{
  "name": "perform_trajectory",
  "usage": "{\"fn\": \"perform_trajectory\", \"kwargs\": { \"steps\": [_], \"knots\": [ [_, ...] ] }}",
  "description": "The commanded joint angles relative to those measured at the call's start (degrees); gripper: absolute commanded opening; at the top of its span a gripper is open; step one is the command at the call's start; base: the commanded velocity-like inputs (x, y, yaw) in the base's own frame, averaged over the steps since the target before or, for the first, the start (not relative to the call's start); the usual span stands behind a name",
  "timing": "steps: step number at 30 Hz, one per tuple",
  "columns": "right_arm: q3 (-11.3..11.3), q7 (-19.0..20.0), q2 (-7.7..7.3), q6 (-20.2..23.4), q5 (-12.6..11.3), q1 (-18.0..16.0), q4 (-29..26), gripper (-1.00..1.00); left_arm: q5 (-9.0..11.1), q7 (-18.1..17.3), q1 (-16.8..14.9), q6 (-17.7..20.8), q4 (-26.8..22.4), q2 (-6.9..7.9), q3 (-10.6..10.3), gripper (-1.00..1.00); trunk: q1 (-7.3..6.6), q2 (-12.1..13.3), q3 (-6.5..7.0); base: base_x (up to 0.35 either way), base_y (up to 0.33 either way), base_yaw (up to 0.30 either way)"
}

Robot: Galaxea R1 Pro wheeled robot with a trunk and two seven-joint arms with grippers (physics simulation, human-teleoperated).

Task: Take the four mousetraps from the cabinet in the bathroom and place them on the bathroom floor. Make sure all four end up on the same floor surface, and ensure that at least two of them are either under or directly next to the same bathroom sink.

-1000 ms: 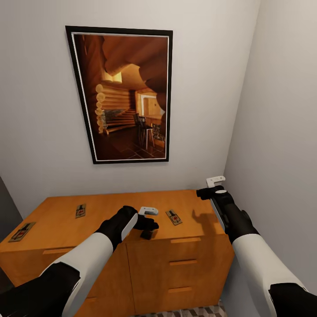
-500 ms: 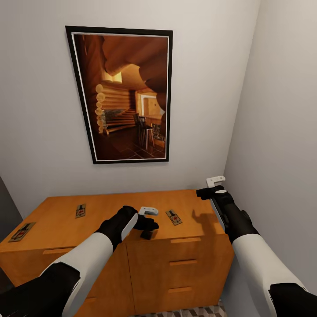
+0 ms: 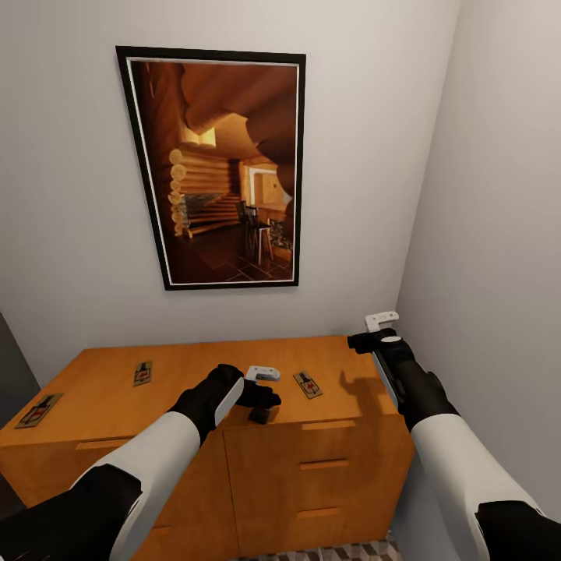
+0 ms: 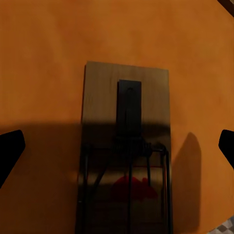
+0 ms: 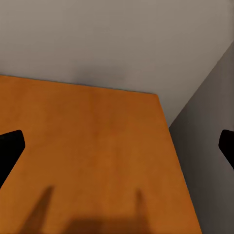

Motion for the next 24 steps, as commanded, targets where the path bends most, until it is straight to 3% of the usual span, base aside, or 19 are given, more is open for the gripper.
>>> {"fn": "perform_trajectory", "kwargs": {
  "steps": [1, 24],
  "knots": [
    [0.10, -0.07, -0.01, 0.35, 0.29, -0.04, -0.07, 1.00, 0.38, 0.14, 0.00, 0.22, 0.09, 0.00, -0.12, 1.00, 0.01, -0.04, -0.10, 0.000, 0.000, 0.000],
    [0.10, -0.07, -0.01, 0.35, 0.32, -0.02, -0.07, 1.00, 0.43, 1.64, 0.74, 0.12, 0.08, 0.00, -0.62, 1.00, 0.01, -0.04, -0.10, 0.000, 0.000, 0.000]
  ]
}}
